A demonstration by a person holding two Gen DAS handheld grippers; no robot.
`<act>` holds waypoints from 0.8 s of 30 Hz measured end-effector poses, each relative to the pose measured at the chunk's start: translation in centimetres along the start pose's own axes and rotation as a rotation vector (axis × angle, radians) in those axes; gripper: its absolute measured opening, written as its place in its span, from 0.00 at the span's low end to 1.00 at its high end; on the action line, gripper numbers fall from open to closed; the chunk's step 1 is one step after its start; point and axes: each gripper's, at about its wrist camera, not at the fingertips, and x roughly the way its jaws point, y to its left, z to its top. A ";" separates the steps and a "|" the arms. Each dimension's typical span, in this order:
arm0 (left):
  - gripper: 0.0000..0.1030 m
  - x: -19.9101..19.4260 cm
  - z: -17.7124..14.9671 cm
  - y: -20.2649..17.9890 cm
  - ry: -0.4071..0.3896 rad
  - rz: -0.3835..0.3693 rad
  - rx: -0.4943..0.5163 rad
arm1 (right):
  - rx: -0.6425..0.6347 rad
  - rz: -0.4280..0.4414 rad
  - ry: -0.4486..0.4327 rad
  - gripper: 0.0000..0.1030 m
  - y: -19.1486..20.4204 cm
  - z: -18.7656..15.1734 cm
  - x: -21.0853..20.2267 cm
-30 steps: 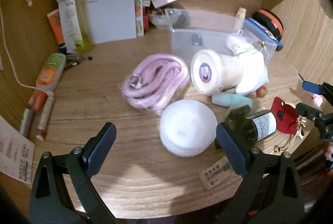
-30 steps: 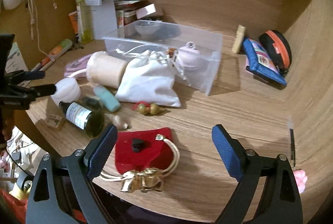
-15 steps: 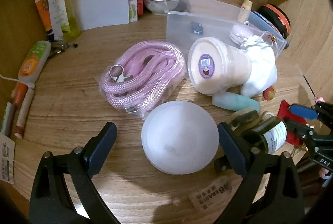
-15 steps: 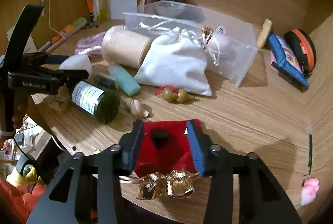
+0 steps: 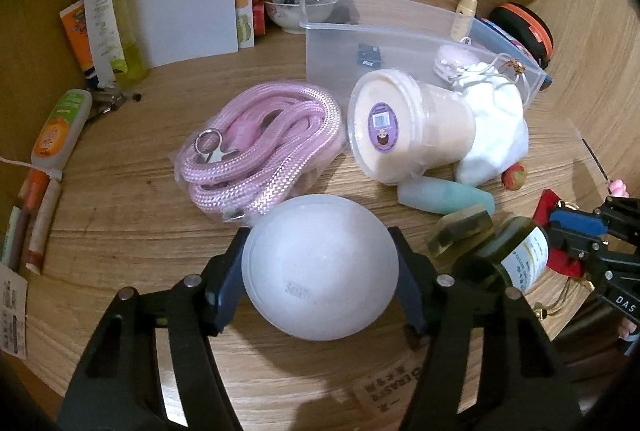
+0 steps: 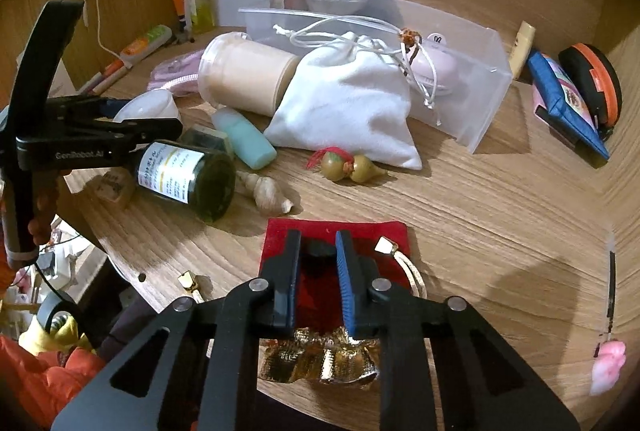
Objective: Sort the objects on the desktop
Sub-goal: 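Grasp the white round disc with the left tool while the right tool grasps a small dark item, then carry the white disc and small item into the clear box and release both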
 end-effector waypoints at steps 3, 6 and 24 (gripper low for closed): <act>0.63 0.0 -0.1 0.0 -0.003 0.003 0.004 | -0.006 -0.012 -0.011 0.15 0.0 0.3 -0.4; 0.63 -0.1 -0.1 0.0 -0.011 0.005 0.000 | -0.005 -0.012 -0.024 0.15 -0.1 0.7 -0.8; 0.63 -6.4 1.7 0.2 -0.213 0.016 -0.032 | 0.049 0.001 -0.170 0.15 -1.4 4.2 -5.0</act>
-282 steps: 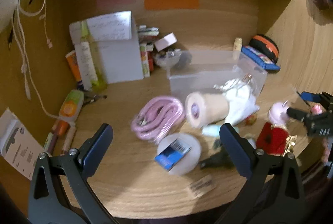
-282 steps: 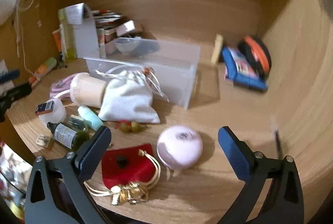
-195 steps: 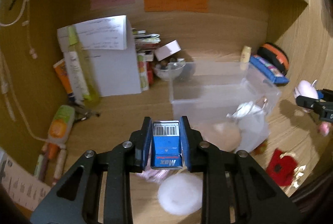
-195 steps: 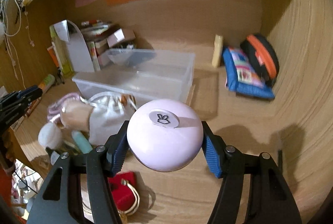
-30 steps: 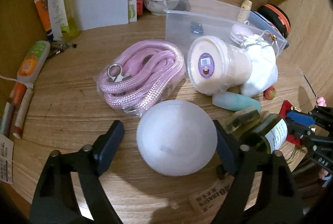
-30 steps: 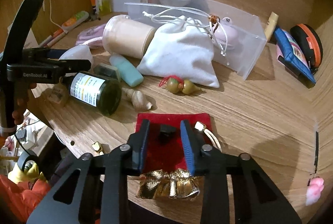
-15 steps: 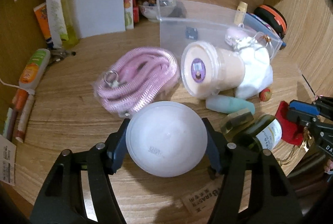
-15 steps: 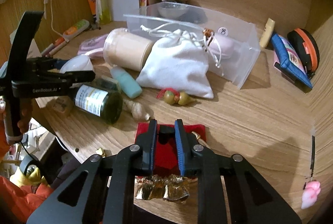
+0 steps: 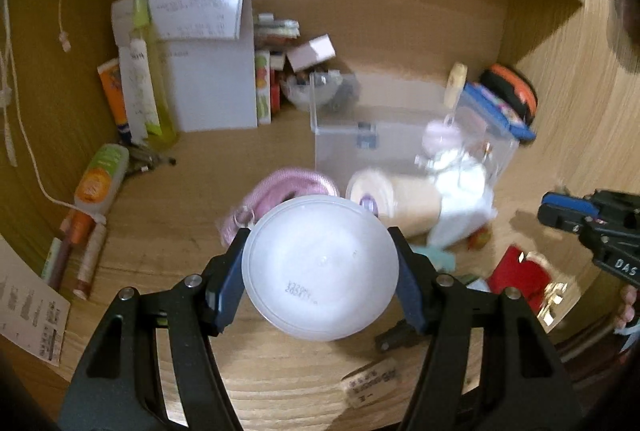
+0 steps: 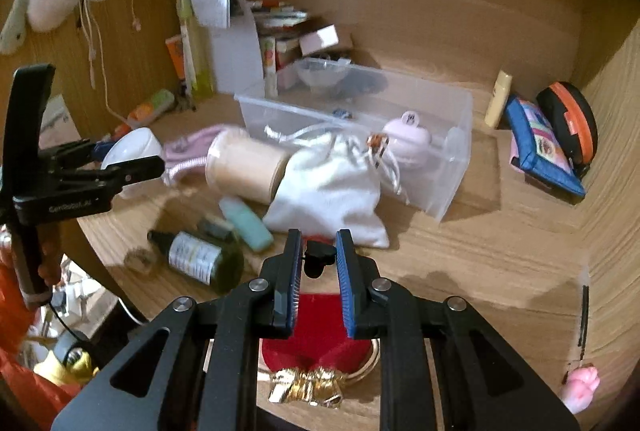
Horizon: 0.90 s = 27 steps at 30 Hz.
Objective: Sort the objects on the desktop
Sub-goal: 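Carry the white disc and small item into the clear box and release both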
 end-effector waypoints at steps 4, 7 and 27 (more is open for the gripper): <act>0.63 -1.2 1.2 0.1 -0.053 -0.013 -0.020 | 0.009 0.001 -0.044 0.15 -0.5 1.6 -0.9; 0.63 -1.9 2.2 -0.1 -0.079 -0.012 -0.011 | 0.001 -0.020 -0.074 0.15 -0.8 2.7 -1.5; 0.63 0.6 8.3 -1.7 -0.089 -0.104 -0.007 | -0.028 -0.057 -0.160 0.15 -3.4 9.3 -0.6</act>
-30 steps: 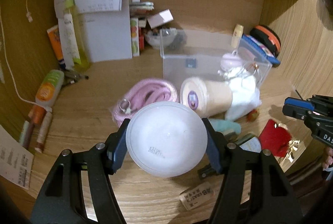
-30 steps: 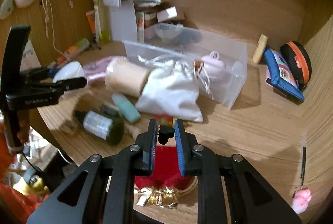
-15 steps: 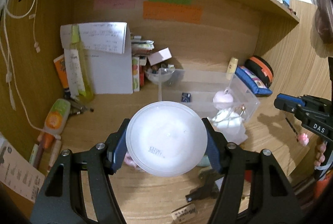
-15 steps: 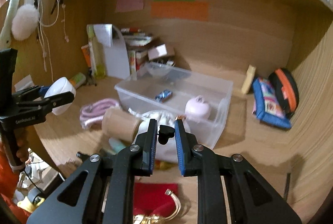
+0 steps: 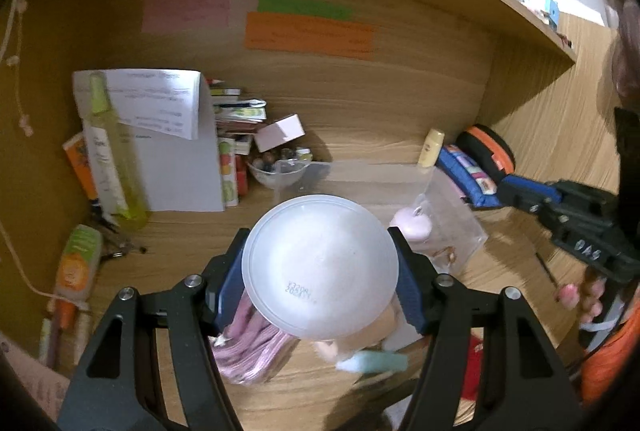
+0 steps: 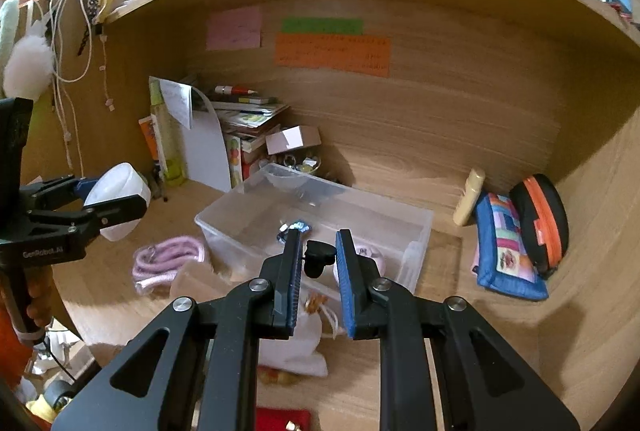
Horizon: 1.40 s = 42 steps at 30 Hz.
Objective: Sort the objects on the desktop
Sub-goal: 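Carry the white disc and small item into the clear box and release both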
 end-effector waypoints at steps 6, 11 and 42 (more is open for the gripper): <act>0.63 2.3 1.3 -0.9 0.013 0.009 0.032 | 0.001 0.026 0.032 0.15 -0.7 0.8 2.9; 0.63 5.2 2.6 -0.9 0.052 0.011 0.038 | 0.000 0.044 0.067 0.15 -1.2 1.3 5.4; 0.63 17.4 2.3 -1.2 0.348 -0.024 0.113 | -0.087 0.110 0.337 0.15 -1.0 -1.0 16.7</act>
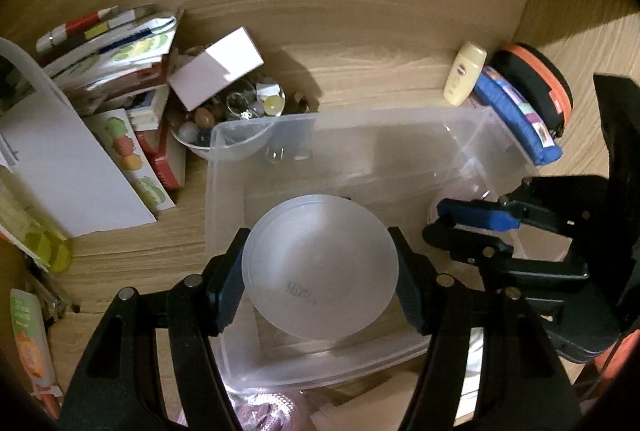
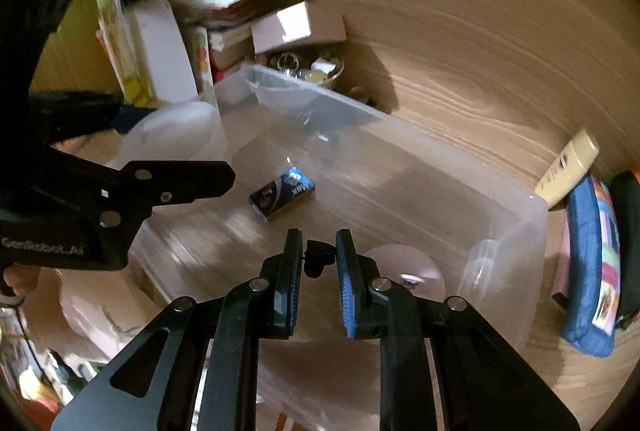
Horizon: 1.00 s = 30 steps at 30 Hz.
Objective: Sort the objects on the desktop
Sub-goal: 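Carry the white disc and small item into the clear box and release both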
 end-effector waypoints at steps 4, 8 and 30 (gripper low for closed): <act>0.63 0.6 -0.1 -0.3 0.021 -0.002 0.012 | -0.012 -0.015 0.009 0.15 0.0 0.1 0.1; 0.63 1.0 -0.1 -0.5 0.033 -0.003 0.016 | -0.005 -0.014 0.014 0.15 -0.2 0.2 0.2; 0.63 -1.5 -0.7 -0.6 -0.009 -0.014 0.062 | 0.021 -0.070 -0.029 0.49 0.3 0.4 -2.1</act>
